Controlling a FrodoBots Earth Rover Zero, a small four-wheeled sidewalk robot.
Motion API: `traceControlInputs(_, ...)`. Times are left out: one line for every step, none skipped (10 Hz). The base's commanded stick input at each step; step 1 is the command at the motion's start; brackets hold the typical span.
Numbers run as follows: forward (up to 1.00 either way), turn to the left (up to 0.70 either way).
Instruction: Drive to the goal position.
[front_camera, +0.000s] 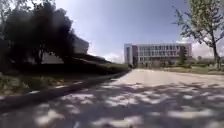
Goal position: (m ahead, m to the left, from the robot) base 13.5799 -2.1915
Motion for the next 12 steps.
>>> traceControlInputs(0.97, -0.33)
traceControlInputs(1.0, -0.2)
traceControlInputs(1.0, 0.0)
traceControlInputs(1.0, 0.0)
traceControlInputs(1.0, 0.0)
traceControlInputs(1.0, 0.0)
traceControlInputs(1.0, 0.0)
traceControlInputs(1.0, 0.0)
traceControlInputs(1.0, -0.32)
traceControlInputs(1.0, -0.32)
traceControlInputs(1.0, -0.32)
traceControlInputs(1.0, -0.3)
